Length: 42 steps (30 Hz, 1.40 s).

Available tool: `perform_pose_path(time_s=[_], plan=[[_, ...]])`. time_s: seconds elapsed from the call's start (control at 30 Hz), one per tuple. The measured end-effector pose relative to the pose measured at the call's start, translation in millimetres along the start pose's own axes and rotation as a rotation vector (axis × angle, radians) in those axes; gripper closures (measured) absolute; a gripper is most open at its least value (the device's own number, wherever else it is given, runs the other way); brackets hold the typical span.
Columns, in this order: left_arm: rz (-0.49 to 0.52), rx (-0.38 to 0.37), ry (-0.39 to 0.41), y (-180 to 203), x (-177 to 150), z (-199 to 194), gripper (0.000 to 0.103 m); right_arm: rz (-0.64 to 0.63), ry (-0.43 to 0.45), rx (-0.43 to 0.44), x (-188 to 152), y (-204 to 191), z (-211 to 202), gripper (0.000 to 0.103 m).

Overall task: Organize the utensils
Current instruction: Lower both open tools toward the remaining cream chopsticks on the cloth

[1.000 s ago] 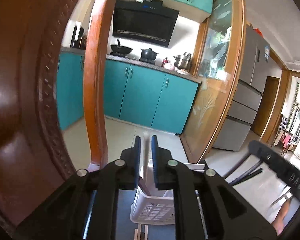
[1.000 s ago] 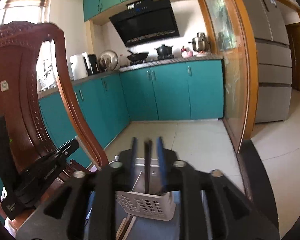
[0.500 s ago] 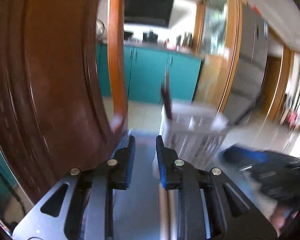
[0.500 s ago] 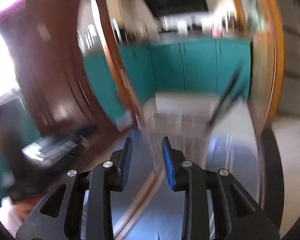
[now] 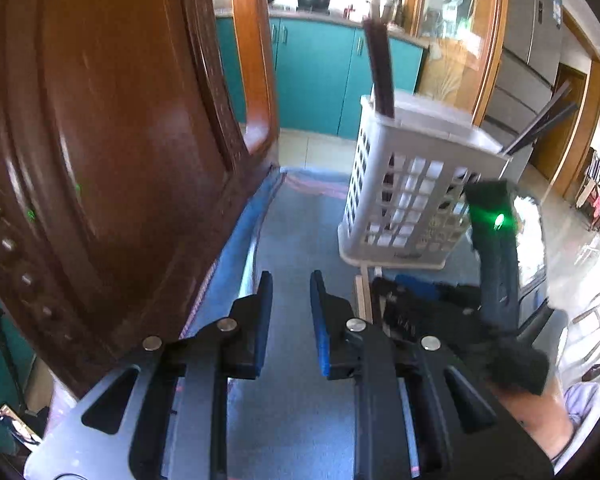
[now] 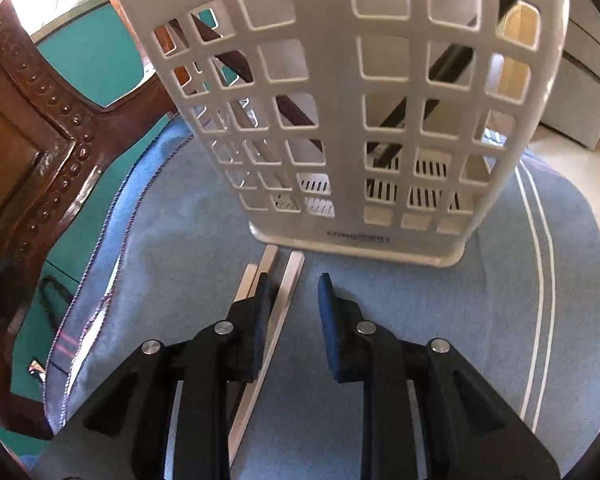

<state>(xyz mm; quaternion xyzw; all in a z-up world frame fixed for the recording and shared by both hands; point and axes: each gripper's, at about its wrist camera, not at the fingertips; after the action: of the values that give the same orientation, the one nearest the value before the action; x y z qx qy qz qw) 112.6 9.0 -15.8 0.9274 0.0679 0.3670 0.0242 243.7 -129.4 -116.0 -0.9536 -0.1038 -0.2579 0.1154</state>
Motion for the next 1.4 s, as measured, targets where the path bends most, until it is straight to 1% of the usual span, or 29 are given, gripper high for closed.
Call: perform_pose_path(time_s=[0.13,0.23,0.33,0.43,0.53,0.57,0.6,0.63,0.7,0.73,0.77,0.9,0.97,1.0,1.03,1.17,1.23,1.3,1.37,1.4], plan=[[0.012,-0.047,-0.097,3.1,-3.7,18.2,0.083,-0.027,-0.060,-0.026,-1.3,-0.4,-1.8,0.090],[0.032,-0.074,-0.166,9.2,-11.6,34.0,0.083,-0.086,-0.094,-0.055,-9.2,4.0,-9.2,0.091],[0.064,-0.120,-0.225,19.0,-25.1,45.6,0.083,-0.115,-0.142,-0.037,-18.1,15.2,-18.7,0.091],[0.117,-0.162,-0.262,34.9,-33.3,54.2,0.081,-0.132,-0.139,-0.059,-26.6,29.9,-27.4,0.091],[0.139,-0.158,-0.283,46.8,-37.4,61.5,0.073,-0.082,-0.123,-0.048,-32.3,45.8,-34.6,0.091],[0.144,-0.154,-0.281,49.4,-38.5,62.4,0.071,-0.067,-0.117,-0.041,-33.5,50.1,-36.6,0.090],[0.159,-0.137,-0.274,53.9,-39.8,62.6,0.071,-0.058,-0.107,-0.039,-35.9,55.9,-39.2,0.089],[0.168,-0.127,-0.271,57.0,-40.4,62.5,0.071,-0.056,-0.100,-0.039,-27.4,52.7,-36.6,0.089],[0.167,-0.121,-0.266,60.6,-42.5,62.9,0.071,-0.055,-0.086,-0.035,-20.7,56.5,-36.6,0.088],[0.159,-0.120,-0.264,61.0,-43.0,62.8,0.079,-0.054,-0.084,-0.032,-20.4,56.7,-36.4,0.088],[0.148,-0.117,-0.262,61.3,-43.5,62.9,0.084,-0.052,-0.084,-0.033,-20.7,56.9,-36.0,0.088],[0.113,-0.130,-0.261,63.0,-44.4,63.0,0.085,-0.053,-0.087,-0.034,-14.2,59.1,-34.7,0.087],[0.096,-0.148,-0.263,61.9,-47.0,57.7,0.085,-0.063,-0.088,-0.033,-19.2,53.9,-37.1,0.087],[0.087,-0.163,-0.257,62.2,-48.1,53.4,0.087,-0.065,-0.088,-0.032,-18.9,53.4,-41.0,0.087],[0.086,-0.170,-0.240,62.2,-49.4,47.7,0.096,-0.067,-0.088,-0.032,-21.6,54.6,-44.1,0.087],[0.065,-0.190,-0.193,57.2,-48.4,29.1,0.096,-0.056,-0.084,-0.032,-23.9,59.7,-49.3,0.087],[0.046,-0.162,-0.178,51.0,-45.1,26.3,0.096,-0.051,-0.085,-0.035,-23.6,60.6,-47.7,0.087],[0.040,-0.110,-0.175,44.4,-44.3,28.1,0.096,-0.049,-0.088,-0.035,-23.6,60.7,-47.2,0.086],[0.024,-0.093,-0.190,37.8,-42.9,33.6,0.096,-0.049,-0.093,-0.024,-23.8,60.1,-46.8,0.086],[0.014,-0.094,-0.199,33.9,-41.6,38.0,0.096,-0.049,-0.095,-0.017,-23.8,59.0,-45.9,0.082]])
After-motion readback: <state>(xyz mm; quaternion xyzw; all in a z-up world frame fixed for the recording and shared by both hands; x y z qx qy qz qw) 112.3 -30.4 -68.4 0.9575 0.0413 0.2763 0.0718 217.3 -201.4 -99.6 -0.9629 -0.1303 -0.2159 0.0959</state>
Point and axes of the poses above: each gripper's, at about its wrist camera, not at the fingertips, and z roughly the way its jaws point, y to its right, x to its top, and after that the axes turned 4 degrees about -y, right-handed
